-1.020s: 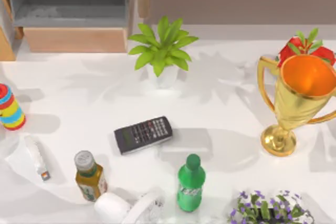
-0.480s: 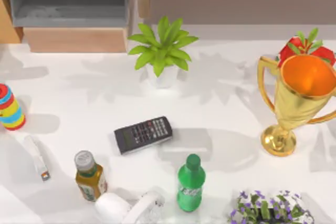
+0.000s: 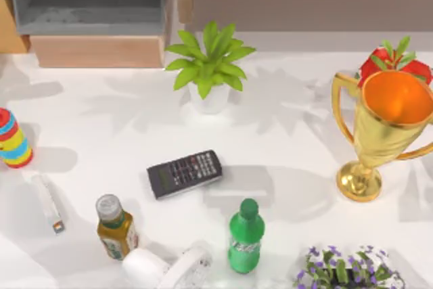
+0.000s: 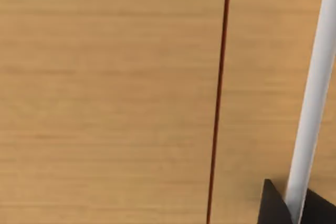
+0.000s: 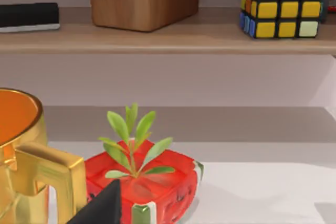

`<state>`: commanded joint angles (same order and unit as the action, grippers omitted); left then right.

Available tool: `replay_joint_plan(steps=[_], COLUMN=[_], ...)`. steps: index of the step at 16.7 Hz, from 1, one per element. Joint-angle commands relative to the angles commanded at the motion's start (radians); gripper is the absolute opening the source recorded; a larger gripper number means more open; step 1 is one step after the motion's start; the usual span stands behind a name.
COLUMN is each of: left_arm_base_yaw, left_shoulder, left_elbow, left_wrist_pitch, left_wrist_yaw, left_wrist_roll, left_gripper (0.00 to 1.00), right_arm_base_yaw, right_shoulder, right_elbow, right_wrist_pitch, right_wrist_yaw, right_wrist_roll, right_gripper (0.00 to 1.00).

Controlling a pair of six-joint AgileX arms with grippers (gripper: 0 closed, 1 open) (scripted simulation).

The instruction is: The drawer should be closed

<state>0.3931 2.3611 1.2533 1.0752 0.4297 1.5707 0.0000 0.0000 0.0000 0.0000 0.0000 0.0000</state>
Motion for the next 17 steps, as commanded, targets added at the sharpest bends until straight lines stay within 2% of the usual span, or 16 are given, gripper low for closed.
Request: replay_joint_plan(steps=[11, 17], left_arm_base_yaw=[0.000, 0.000], left_shoulder=[0.000, 0.000], left_elbow=[0.000, 0.000], left_wrist_pitch=[0.000, 0.000], left_wrist_yaw=[0.000, 0.000], left_wrist_roll=[0.000, 0.000], left_gripper=[0.98, 1.00], right_arm_base_yaw=[0.000, 0.000], right_shoulder=[0.000, 0.000], right_elbow=[0.000, 0.000], right_wrist_pitch=[0.000, 0.000], right_wrist_yaw=[0.000, 0.000], right_wrist_roll=[0.000, 0.000], right_gripper=[1.00, 1.00])
